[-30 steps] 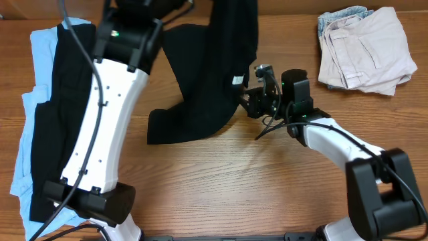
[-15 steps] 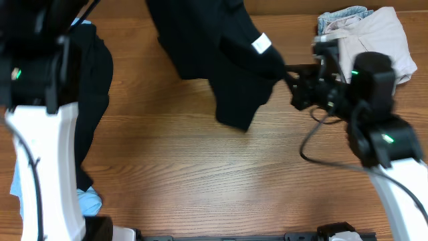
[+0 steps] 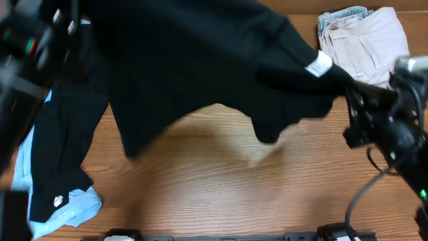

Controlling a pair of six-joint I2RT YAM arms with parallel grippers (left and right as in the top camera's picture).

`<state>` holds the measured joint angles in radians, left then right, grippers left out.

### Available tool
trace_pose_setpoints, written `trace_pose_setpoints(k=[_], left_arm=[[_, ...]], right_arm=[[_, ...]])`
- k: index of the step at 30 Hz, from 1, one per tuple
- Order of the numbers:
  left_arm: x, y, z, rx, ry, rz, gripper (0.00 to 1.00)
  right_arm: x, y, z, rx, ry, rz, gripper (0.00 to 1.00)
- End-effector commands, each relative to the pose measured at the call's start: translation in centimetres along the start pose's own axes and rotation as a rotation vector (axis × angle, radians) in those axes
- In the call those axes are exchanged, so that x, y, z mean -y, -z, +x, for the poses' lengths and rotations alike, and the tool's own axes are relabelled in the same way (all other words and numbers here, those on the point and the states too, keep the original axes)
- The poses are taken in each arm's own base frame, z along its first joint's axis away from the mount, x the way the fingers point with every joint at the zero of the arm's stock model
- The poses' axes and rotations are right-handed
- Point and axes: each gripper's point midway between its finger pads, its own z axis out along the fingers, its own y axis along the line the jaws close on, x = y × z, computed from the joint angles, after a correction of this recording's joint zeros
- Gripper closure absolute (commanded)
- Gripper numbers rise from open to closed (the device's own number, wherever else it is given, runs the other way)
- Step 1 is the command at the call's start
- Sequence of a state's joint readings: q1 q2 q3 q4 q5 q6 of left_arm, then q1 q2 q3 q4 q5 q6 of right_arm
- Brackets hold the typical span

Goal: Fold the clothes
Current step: 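Grasp the shirt's other edge with the right gripper and stretch it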

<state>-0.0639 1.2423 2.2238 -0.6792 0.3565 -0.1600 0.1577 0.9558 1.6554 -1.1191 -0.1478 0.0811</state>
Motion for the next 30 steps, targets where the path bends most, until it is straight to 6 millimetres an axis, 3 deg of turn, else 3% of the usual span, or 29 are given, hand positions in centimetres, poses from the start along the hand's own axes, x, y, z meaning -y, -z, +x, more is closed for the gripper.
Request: trace_pose_setpoints(k=[1, 7, 11, 24, 30], left_arm=[[-2.2, 1.9, -0.8, 0.012, -0.072, -0.17, 0.96], [-5.8, 1.0, 2.4, -0.103, -0.066, -0.33, 0.96], [-6.4, 0.2, 3.5, -0.138, -0.078, -0.343, 0.97], [-6.6, 0.4, 3.8, -0.154, -0.081, -0.355, 0.96], [-6.0, 2.6, 1.7, -0.097, -0.11, -0.377, 0.96]], right_arm=[[1.0, -0.4, 0.9, -0.046, -0.01, 0.052, 0.96], [1.6, -1.8, 1.6, -0.099, -0.013, 0.076, 0.96], [1.7, -1.7, 1.6, -0.099, -0.013, 0.083, 0.96], [1.7, -1.7, 1.8, -0.106, -0.018, 0.082, 0.96], [1.0, -1.6, 2.4, -0.129, -0.027, 0.04, 0.96]])
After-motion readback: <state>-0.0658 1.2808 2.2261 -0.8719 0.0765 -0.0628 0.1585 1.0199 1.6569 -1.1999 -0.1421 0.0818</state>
